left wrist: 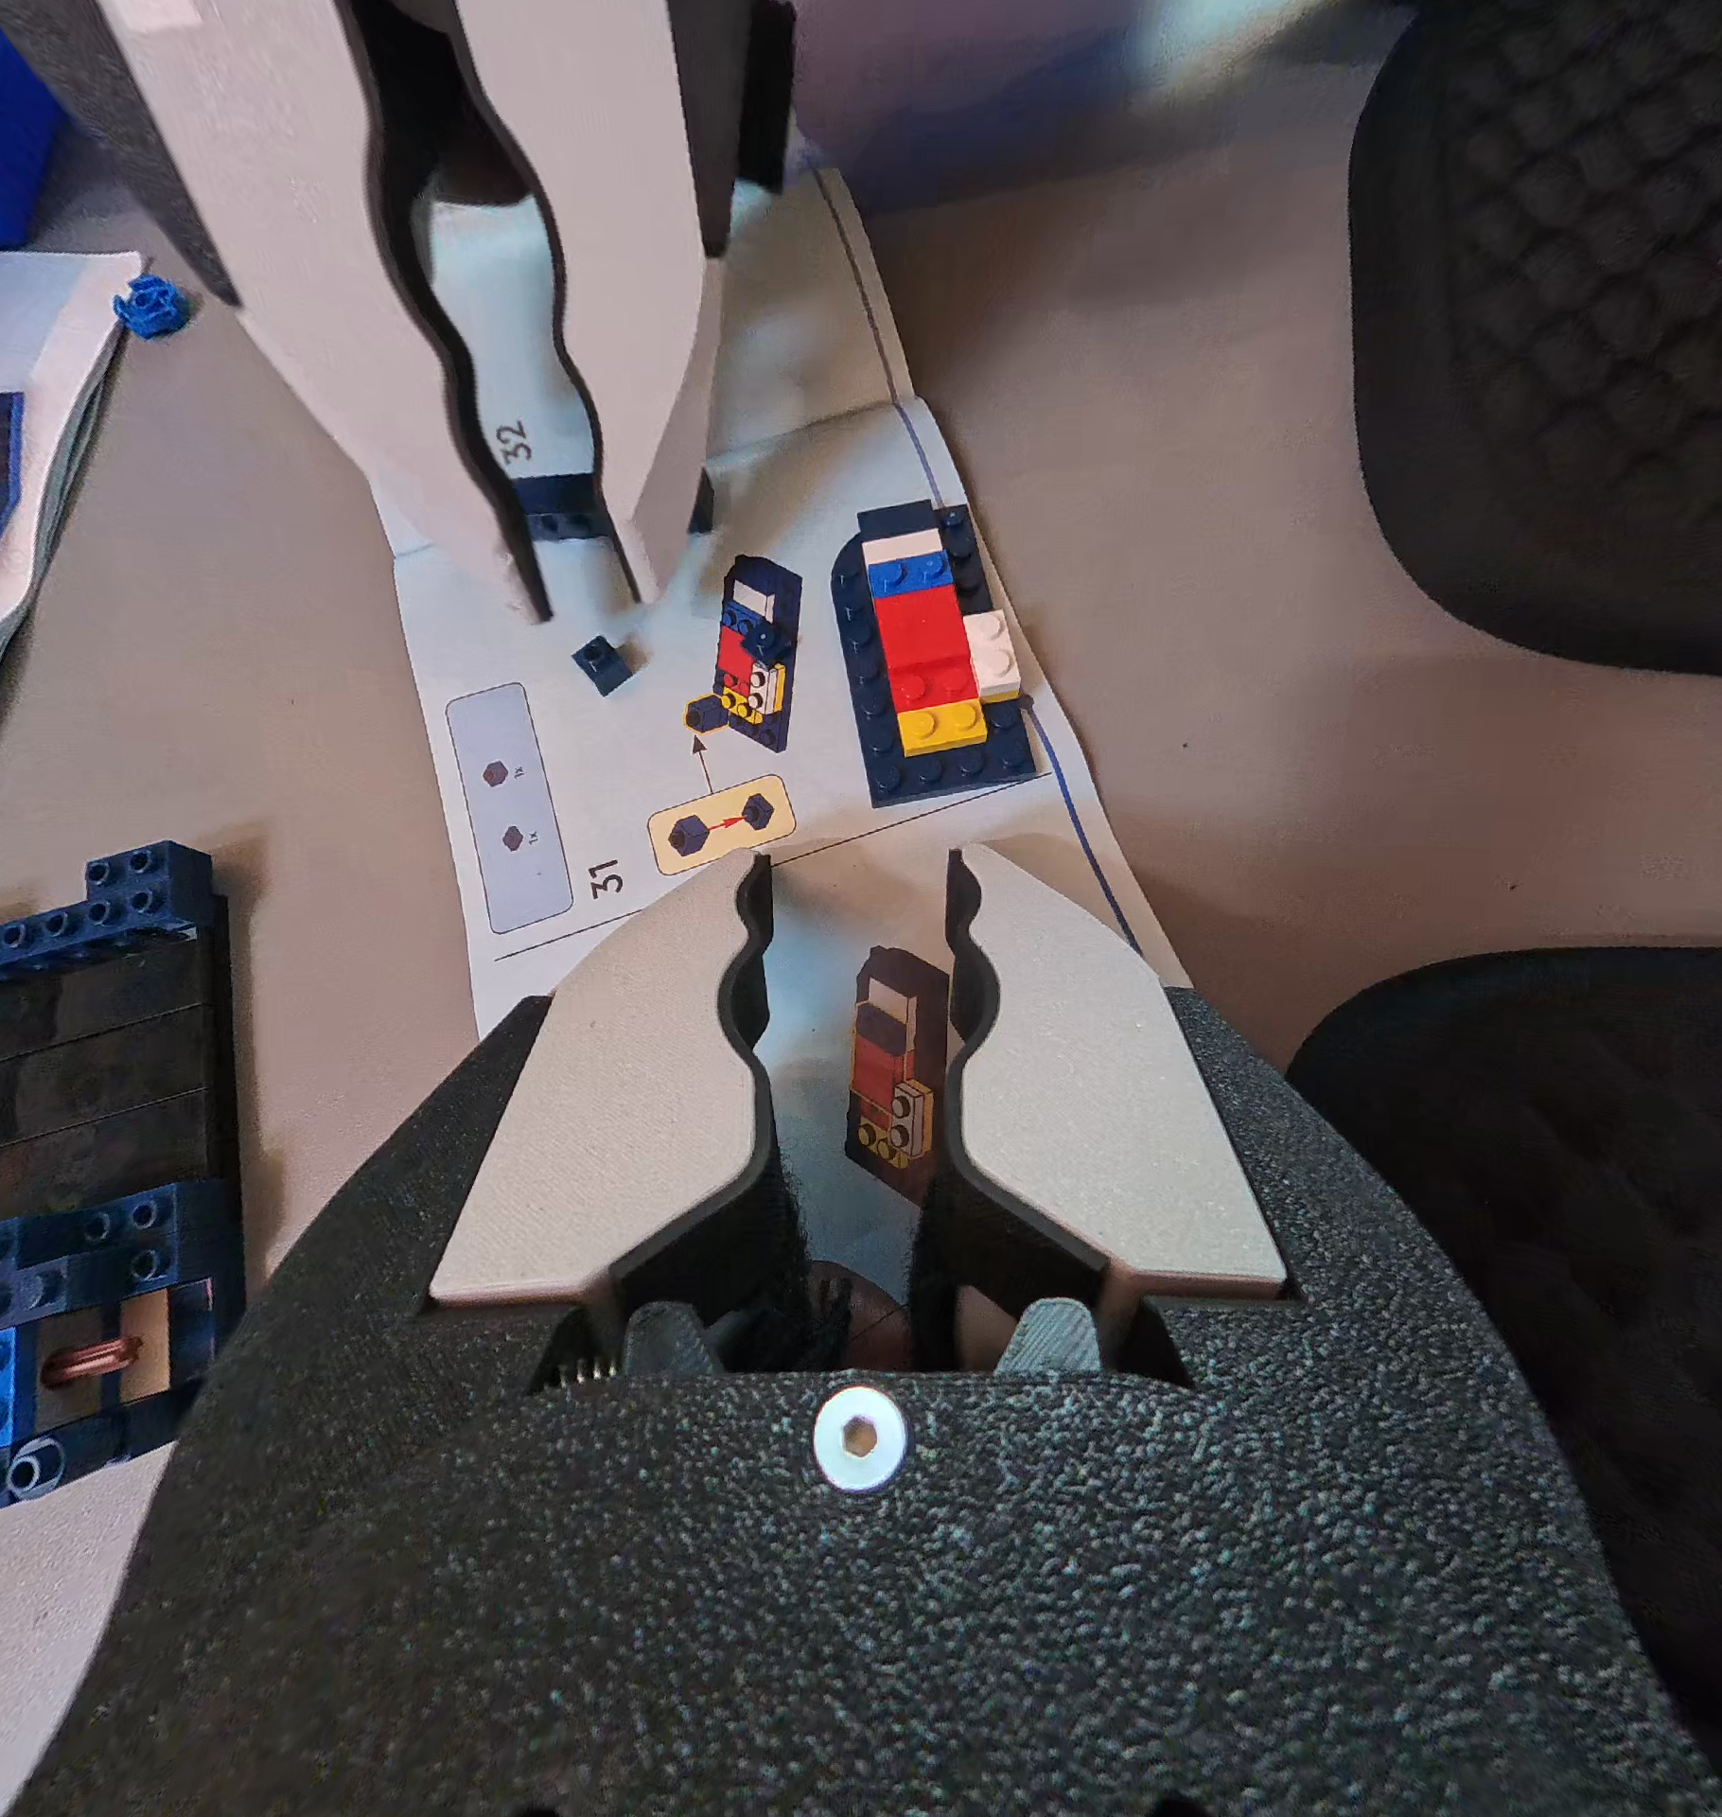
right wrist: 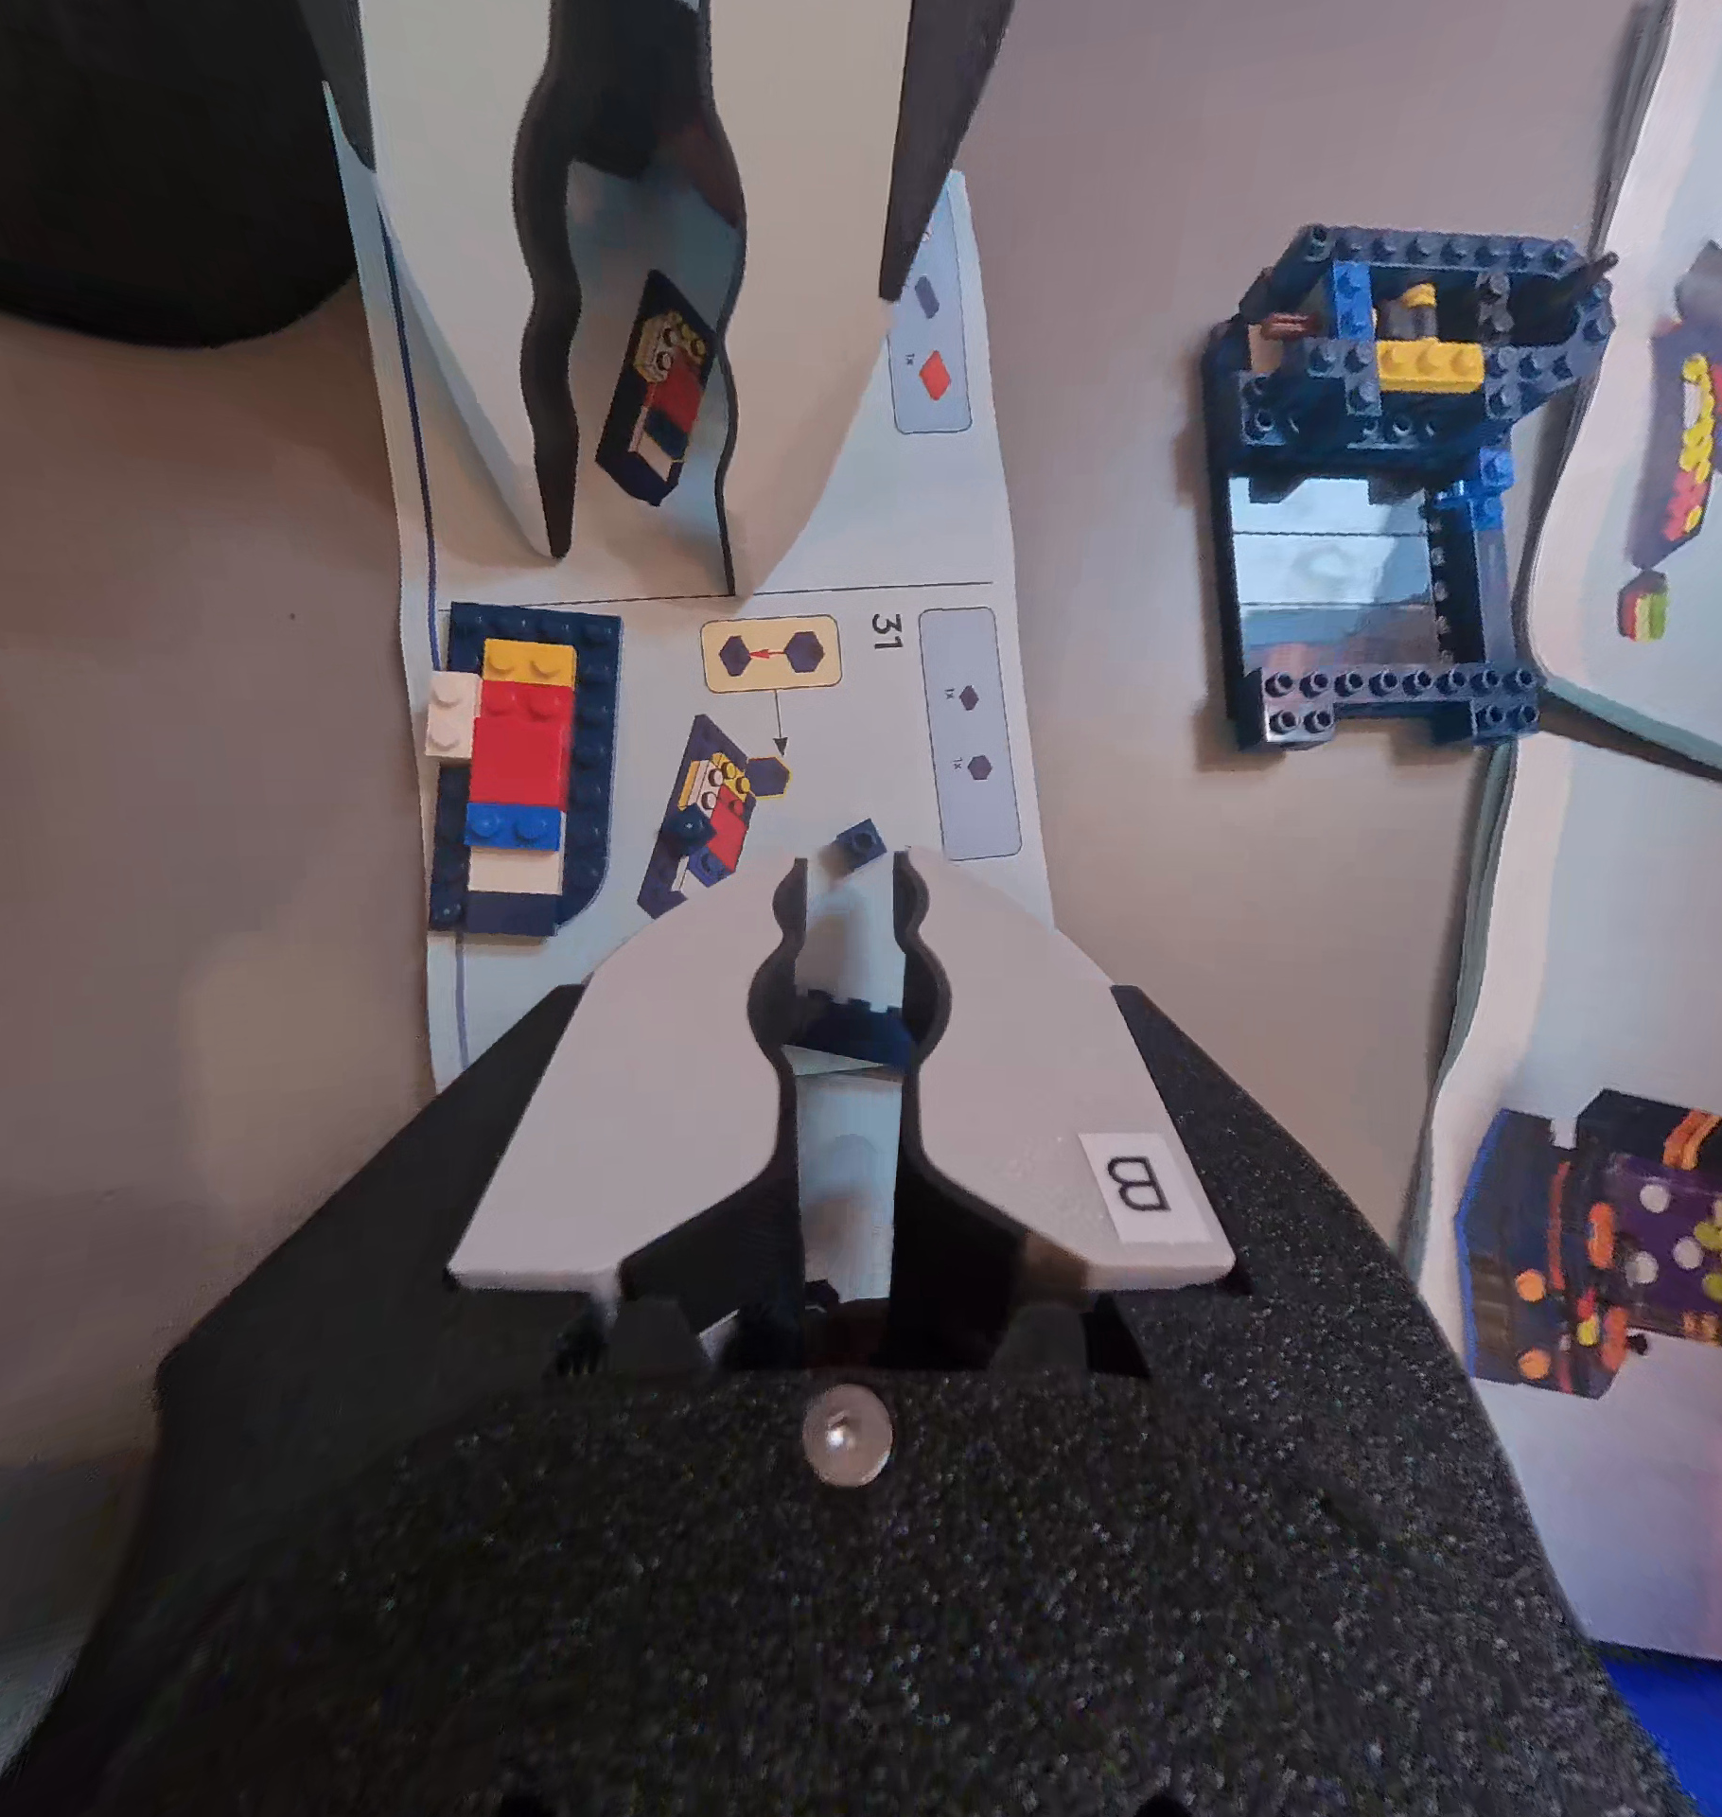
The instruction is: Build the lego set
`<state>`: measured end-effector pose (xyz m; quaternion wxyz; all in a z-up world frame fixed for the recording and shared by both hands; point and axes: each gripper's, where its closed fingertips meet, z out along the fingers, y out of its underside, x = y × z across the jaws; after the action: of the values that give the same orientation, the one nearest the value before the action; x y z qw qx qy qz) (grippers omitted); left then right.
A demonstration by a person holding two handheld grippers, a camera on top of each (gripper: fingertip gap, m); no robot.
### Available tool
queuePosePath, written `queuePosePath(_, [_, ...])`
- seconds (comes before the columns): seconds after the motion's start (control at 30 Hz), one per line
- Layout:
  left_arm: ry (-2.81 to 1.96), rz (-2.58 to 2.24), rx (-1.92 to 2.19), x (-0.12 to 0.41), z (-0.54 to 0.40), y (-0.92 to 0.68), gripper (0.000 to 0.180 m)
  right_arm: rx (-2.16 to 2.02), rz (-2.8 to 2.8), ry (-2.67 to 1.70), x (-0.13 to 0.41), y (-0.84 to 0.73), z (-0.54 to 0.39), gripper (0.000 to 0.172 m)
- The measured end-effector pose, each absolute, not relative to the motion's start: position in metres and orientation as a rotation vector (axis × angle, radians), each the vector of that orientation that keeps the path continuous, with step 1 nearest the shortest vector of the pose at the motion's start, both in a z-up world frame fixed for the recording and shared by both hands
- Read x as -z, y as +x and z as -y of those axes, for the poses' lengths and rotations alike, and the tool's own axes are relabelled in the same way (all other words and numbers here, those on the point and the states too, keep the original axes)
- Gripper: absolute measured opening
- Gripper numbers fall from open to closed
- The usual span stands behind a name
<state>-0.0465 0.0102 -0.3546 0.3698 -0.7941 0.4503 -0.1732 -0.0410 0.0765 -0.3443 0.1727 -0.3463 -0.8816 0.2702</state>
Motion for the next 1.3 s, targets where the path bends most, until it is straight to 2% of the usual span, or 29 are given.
queuePosePath(0.33, [-2.036, -1.156, 0.445, 0.355, -0.010, -0.047, 0.034, -0.589, 2.753, -0.803, 0.353, -0.044, -0.074, 0.016])
queuePosePath(0.4, [-2.035, -1.156, 0.446, 0.355, -0.010, -0.047, 0.034, -0.556, 2.765, -0.784, 0.357, -0.046, -0.075, 0.008])
queuePosePath(0.5, [-2.035, -1.156, 0.447, 0.355, -0.011, -0.047, 0.034, -0.566, 2.741, -0.817, 0.354, -0.045, -0.074, 0.008])
queuePosePath(0.7, [-2.035, -1.155, 0.453, 0.355, -0.011, -0.047, 0.034, -0.604, 2.479, -1.410, 0.338, -0.028, -0.064, 0.008])
queuePosePath(0.83, [-2.035, -1.156, 0.450, 0.355, -0.011, -0.047, 0.034, -0.567, 2.444, -1.430, 0.341, -0.019, -0.054, 0.008])
queuePosePath(1.07, [-2.057, -1.123, 0.459, 0.356, -0.012, -0.046, 0.034, -0.495, 2.047, -1.962, 0.350, -0.019, -0.059, 0.007])
queuePosePath(1.3, [-2.046, -1.068, 0.402, 0.354, -0.012, -0.046, 0.035, -0.540, 1.764, -2.121, 0.342, -0.016, -0.057, 0.007])
